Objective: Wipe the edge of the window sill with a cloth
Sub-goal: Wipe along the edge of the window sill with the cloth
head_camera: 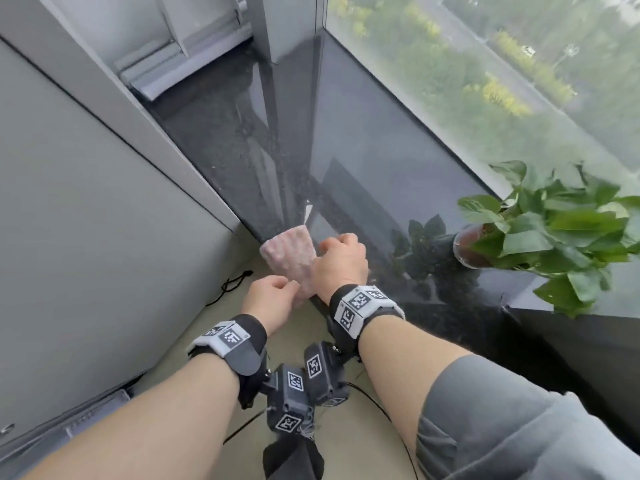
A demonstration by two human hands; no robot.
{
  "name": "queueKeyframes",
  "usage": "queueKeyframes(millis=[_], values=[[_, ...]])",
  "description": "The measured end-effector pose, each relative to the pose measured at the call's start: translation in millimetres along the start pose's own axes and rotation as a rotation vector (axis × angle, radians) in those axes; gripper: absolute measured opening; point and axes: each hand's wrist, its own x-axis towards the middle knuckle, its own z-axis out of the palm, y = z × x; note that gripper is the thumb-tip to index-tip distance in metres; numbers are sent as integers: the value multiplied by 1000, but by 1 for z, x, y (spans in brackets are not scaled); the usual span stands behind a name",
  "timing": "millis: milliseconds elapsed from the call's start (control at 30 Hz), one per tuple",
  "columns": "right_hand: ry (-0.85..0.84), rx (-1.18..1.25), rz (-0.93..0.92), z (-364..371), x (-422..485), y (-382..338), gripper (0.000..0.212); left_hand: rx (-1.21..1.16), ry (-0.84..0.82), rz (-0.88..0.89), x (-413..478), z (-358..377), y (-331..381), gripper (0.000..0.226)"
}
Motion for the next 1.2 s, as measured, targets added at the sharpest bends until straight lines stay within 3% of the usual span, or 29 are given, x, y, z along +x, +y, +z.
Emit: queueKeyframes(millis=[167, 233, 333, 467, 533, 667, 867, 1200], values=[[-170, 28, -243, -2, -41, 27, 26, 40, 127, 80, -24, 19, 8, 13], [-116, 21, -251, -12, -57, 42, 16, 66, 169, 134, -44, 33, 17, 17], [104, -27, -235, -37, -75, 61, 13, 16, 197, 223, -74, 53, 34, 21], [125, 121, -216, -73, -87, 77, 22, -16, 295, 282, -106, 76, 50, 12], [135, 149, -258, -87, -88, 83, 22, -3, 318, 304, -114, 83, 56, 21], [89, 127, -405, -101, -93, 98, 28, -26, 251, 358, -133, 100, 63, 40], [85, 110, -447, -101, -114, 122, 25, -401, 59, 308, -150, 103, 62, 39], [194, 53, -398, -127, -150, 172, 27, -342, 1, 348, -185, 145, 70, 32]])
